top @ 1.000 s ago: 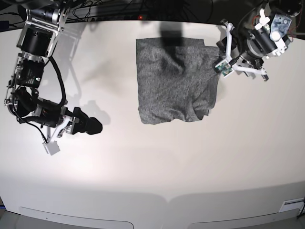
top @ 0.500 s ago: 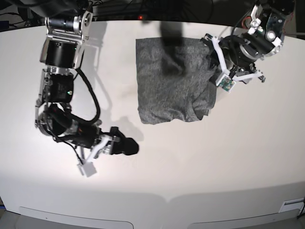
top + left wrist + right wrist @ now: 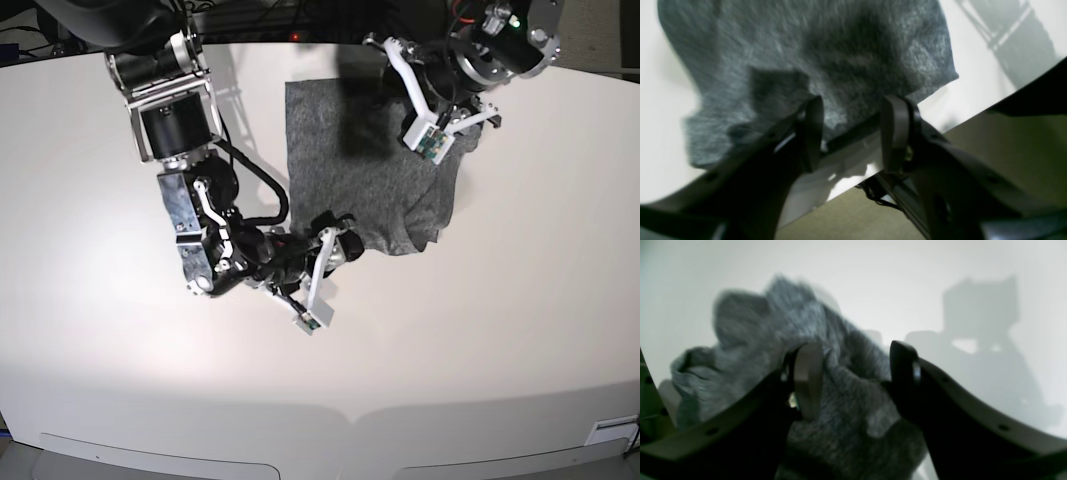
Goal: Fold the T-shirt properly
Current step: 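Grasp the folded shirt edges with both grippers and lift them, then fold the held shirt edge over with the left gripper and release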
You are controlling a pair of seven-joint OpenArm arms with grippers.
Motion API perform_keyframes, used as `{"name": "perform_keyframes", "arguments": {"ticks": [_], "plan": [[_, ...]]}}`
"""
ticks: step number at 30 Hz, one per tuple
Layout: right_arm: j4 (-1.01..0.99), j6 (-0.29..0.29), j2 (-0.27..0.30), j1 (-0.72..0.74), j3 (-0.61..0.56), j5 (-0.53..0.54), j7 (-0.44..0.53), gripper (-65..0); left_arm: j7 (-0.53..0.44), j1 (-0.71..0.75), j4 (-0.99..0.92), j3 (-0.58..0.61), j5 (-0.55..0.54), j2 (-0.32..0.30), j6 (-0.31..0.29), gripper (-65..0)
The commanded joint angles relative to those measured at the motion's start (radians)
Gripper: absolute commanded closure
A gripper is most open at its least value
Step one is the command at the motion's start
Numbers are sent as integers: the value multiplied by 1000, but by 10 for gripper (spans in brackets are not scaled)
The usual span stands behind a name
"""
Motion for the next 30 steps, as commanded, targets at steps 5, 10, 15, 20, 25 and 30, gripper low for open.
{"name": "perform_keyframes", "arguments": {"ticks": [5,10,15,20,25,30], "plan": [[-27,6,-9,27,4,10,-27,-321,-28,3,-150,1,-18,89,-68,-271],[-27,6,-9,27,4,17,-50,-320,-42,-58,-314,1,43,108,-81,-271],[-27,6,-6,17,4,17,-127,-320,-29,-145,-326,0,81,103,-70,-271],[-24,6,48,-8,4,109,-182,-293,-39,-163,-328,0,158,102,-70,-270],[-24,6,112,-36,4,192,-244,-290,-79,-172,-410,1,207,88,-70,-270],[-23,6,159,-75,4,299,-301,-290,-85,-235,-528,1,207,43,-69,-270]]}}
